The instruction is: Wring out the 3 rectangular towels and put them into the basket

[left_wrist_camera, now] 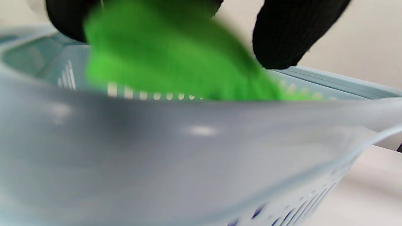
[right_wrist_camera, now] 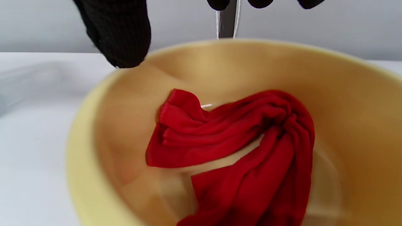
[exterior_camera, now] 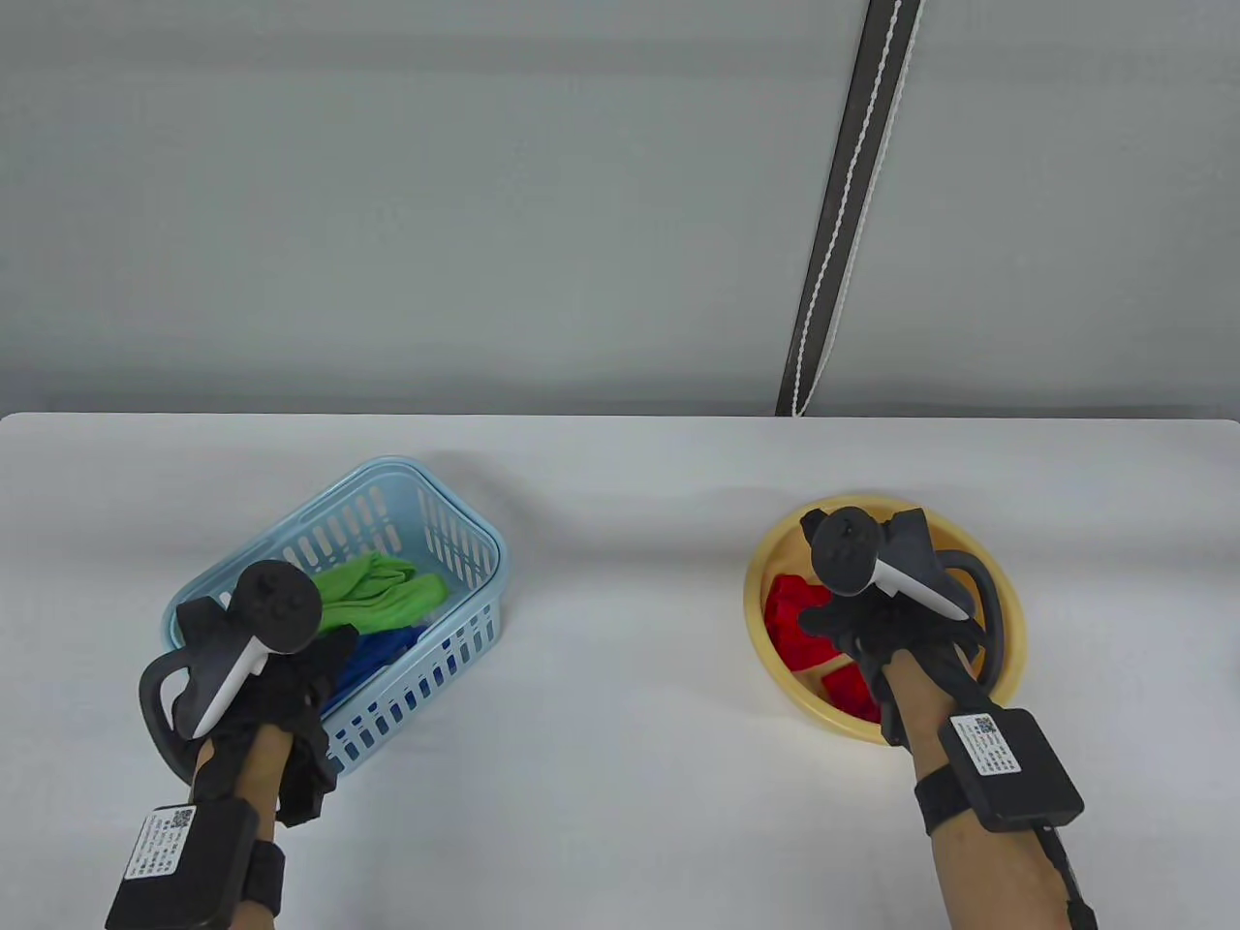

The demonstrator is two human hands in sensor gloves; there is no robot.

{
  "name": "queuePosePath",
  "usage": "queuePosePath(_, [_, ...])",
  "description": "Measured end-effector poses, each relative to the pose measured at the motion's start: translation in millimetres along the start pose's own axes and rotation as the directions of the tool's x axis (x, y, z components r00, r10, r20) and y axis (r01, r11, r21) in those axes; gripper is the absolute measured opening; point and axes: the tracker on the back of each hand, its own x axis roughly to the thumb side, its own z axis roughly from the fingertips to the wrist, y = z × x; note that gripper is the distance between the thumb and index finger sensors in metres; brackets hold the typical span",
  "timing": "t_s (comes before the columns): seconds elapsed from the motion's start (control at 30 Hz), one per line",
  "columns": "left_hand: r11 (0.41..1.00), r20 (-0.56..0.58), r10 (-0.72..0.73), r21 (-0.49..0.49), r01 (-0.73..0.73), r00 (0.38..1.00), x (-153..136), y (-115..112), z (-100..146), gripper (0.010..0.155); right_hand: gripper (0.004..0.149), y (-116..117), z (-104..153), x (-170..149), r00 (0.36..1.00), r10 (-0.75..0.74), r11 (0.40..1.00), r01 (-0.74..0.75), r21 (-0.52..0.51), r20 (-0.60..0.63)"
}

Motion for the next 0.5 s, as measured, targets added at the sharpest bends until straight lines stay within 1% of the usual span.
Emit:
queuePosePath(0.07, [1.000,0.033,0.007,0.010,-0.008,0.999,4.7,1.2,2.0,0.092,0.095,5.0,-10.0,-2.9,1.000,0.000,1.000,0.001,0.029,-0.023])
queuePosePath(0.17, [0.997,0.160,0.063,0.037,-0.070,0.985,19.8,4.4,11.5,0.092,0.095,15.4,-24.8,-6.4,0.999,0.006,0.997,-0.002,0.080,-0.050])
queuePosePath(0.27, [0.991,0.338,0.111,0.033,-0.130,0.935,45.5,5.4,28.0,0.093,0.097,29.1,-39.8,-8.6,0.998,0.023,0.990,-0.014,0.138,-0.063])
queuePosePath(0.33, [0.986,0.445,0.128,0.039,-0.162,0.886,64.0,3.9,40.4,0.094,0.098,37.5,-47.3,-7.8,0.996,0.045,0.982,-0.030,0.187,-0.072])
queuePosePath(0.5, [0.986,0.601,0.110,0.032,-0.161,0.791,104.6,-9.5,68.0,0.094,0.102,51.5,-59.6,-2.7,0.994,0.080,0.961,-0.057,0.270,-0.076])
